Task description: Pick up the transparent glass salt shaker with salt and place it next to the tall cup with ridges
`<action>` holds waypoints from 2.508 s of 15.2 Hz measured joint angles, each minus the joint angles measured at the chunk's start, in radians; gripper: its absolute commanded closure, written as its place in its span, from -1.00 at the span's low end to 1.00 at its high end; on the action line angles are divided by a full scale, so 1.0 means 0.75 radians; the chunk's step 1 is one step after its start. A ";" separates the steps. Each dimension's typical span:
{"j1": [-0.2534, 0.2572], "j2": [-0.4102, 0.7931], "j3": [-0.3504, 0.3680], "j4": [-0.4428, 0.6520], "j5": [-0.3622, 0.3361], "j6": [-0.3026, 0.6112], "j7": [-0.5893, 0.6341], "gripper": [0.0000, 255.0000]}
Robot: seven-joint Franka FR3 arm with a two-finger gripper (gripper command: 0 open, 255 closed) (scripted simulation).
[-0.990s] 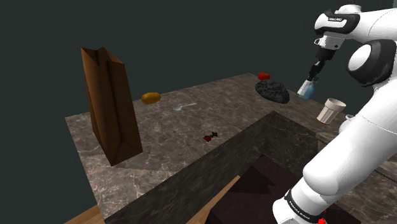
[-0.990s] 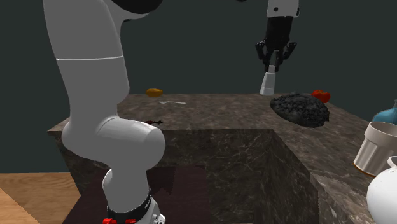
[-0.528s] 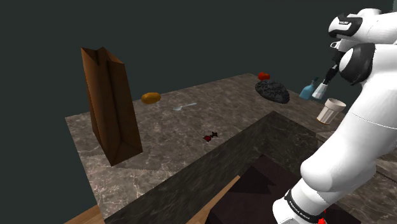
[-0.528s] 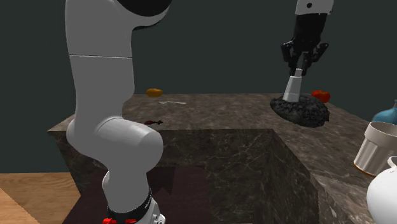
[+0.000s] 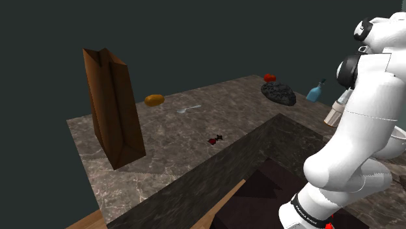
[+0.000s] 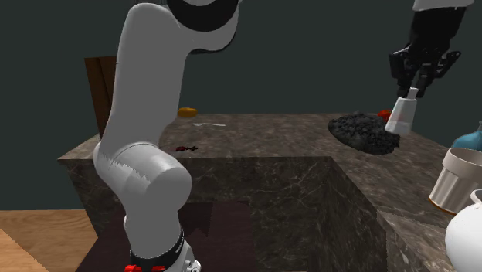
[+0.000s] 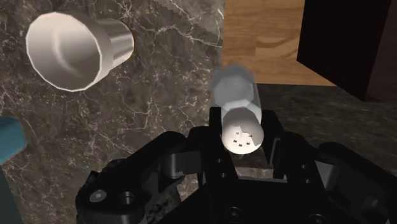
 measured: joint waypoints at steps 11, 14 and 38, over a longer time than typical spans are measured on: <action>-0.625 0.470 0.104 0.695 0.318 -0.246 -0.228 1.00; -0.540 0.415 0.075 0.516 0.284 -0.142 -0.254 1.00; -0.285 0.313 0.035 -0.154 0.230 0.372 -0.313 1.00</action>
